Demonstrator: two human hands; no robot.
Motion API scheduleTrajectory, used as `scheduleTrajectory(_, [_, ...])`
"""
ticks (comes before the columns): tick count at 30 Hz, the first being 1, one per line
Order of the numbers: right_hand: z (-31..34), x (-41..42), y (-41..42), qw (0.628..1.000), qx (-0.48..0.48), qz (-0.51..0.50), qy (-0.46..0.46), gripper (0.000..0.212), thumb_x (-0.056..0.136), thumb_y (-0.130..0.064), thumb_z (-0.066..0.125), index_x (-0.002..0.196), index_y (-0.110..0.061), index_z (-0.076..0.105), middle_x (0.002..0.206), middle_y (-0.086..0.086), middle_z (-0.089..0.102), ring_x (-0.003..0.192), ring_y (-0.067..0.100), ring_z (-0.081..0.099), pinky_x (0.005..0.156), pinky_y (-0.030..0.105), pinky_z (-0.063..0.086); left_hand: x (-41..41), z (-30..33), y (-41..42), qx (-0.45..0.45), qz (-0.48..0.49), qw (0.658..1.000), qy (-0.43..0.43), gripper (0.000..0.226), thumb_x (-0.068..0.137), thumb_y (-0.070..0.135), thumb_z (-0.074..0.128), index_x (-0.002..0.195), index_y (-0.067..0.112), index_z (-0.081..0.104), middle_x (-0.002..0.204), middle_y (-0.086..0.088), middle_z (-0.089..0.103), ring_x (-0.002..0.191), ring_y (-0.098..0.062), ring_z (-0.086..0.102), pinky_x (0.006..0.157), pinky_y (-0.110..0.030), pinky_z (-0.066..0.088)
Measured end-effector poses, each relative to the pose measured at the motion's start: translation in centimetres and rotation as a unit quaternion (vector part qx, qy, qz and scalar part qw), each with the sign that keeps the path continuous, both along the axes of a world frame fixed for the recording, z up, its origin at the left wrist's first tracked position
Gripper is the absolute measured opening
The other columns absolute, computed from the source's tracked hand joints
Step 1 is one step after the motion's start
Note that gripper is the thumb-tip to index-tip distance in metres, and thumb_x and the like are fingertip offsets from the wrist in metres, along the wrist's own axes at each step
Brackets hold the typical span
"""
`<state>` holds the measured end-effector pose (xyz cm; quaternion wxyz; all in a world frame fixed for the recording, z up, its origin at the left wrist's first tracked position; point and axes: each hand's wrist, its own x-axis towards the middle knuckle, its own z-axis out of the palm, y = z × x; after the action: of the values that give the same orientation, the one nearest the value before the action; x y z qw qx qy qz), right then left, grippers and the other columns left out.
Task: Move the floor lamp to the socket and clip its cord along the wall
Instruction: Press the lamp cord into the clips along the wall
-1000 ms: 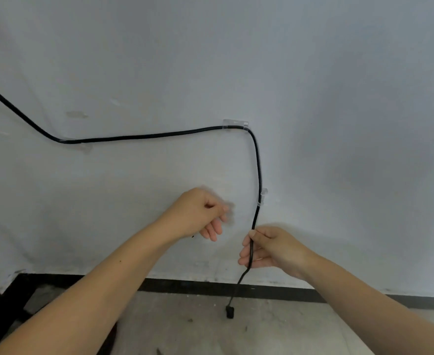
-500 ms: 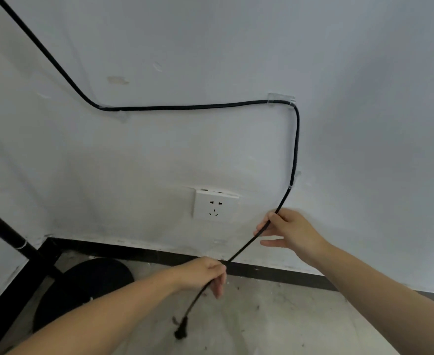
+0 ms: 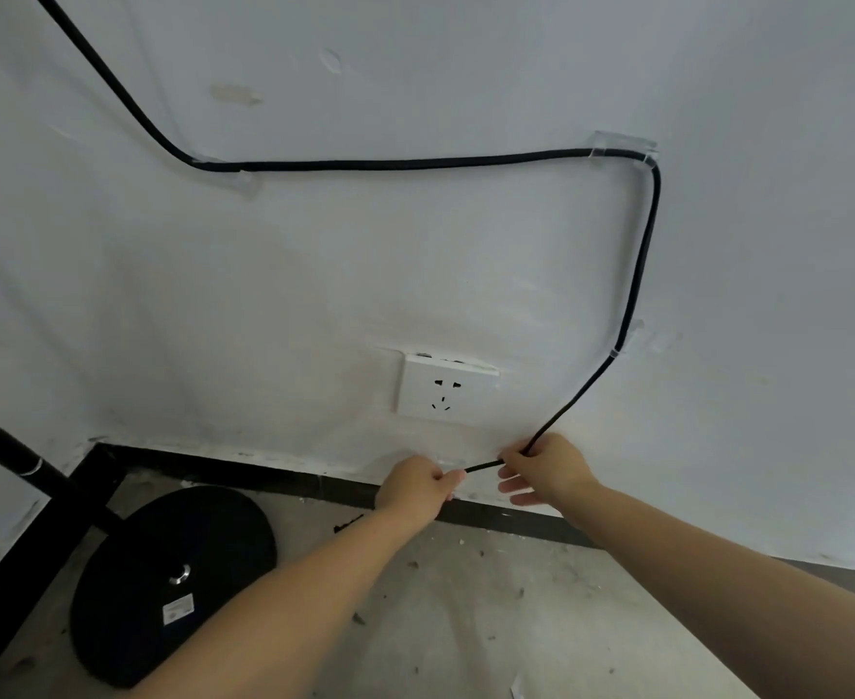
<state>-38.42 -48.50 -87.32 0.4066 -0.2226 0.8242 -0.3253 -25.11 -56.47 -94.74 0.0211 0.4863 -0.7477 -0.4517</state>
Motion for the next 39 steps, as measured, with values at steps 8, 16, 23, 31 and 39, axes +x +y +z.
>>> scheduleTrajectory(8, [-1.1, 0.0, 0.3, 0.986, 0.021, 0.055, 0.158, 0.031, 0.092, -0.013, 0.044, 0.084, 0.011, 0.062, 0.08, 0.026, 0.07, 0.056, 0.026, 0.072, 0.06, 0.04, 0.059, 1.4, -1.7, -0.9, -0.08, 0.003, 0.996, 0.03, 0.05, 0.09, 0.045, 0.051, 0.061, 0.005, 0.055, 0.062, -0.012, 0.053, 0.062, -0.028, 0.055, 0.064, -0.036, 0.046])
scheduleTrajectory(16, [-1.3, -1.7, 1.6, 0.983, 0.054, 0.038, 0.17, 0.024, 0.089, -0.011, 0.045, 0.082, 0.004, 0.062, 0.075, 0.018, 0.071, 0.049, 0.024, 0.071, 0.063, 0.047, 0.062, 1.4, -3.1, -0.8, -0.098, -0.006, 0.992, 0.076, 0.031, 0.088, 0.041, 0.056, 0.061, 0.026, 0.054, 0.06, 0.011, 0.054, 0.062, -0.013, 0.052, 0.057, -0.026, 0.036])
scheduleTrajectory(23, [-1.1, -1.9, 2.0, 0.998, 0.005, -0.033, 0.059, 0.019, 0.092, -0.009, 0.044, 0.081, -0.004, 0.059, 0.075, 0.015, 0.071, 0.048, 0.021, 0.071, 0.048, 0.029, 0.06, 1.7, -3.7, -1.1, -0.183, -0.004, 0.98, 0.081, 0.028, 0.089, 0.036, 0.058, 0.077, 0.012, 0.068, 0.072, -0.002, 0.069, 0.067, -0.02, 0.06, 0.068, -0.03, 0.045])
scheduleTrajectory(31, [-1.1, -2.0, 2.2, 0.992, -0.037, -0.119, -0.011, 0.022, 0.095, -0.008, 0.042, 0.091, 0.004, 0.061, 0.074, 0.013, 0.071, 0.052, 0.018, 0.072, 0.045, 0.025, 0.058, 2.1, -3.3, -1.3, -0.198, 0.053, 0.977, 0.052, 0.043, 0.088, 0.045, 0.055, 0.055, 0.018, 0.045, 0.052, 0.003, 0.048, 0.05, -0.018, 0.047, 0.045, -0.025, 0.031])
scheduleTrajectory(39, [-1.5, -3.6, 4.1, 0.989, -0.008, -0.14, 0.047, 0.019, 0.094, -0.016, 0.045, 0.096, -0.006, 0.06, 0.08, 0.011, 0.07, 0.048, 0.02, 0.071, 0.044, 0.025, 0.057, 3.4, -3.3, -3.4, -0.105, 0.007, 0.993, 0.061, 0.04, 0.084, 0.04, 0.063, 0.053, 0.016, 0.055, 0.056, 0.0, 0.055, 0.059, -0.018, 0.054, 0.062, -0.034, 0.046])
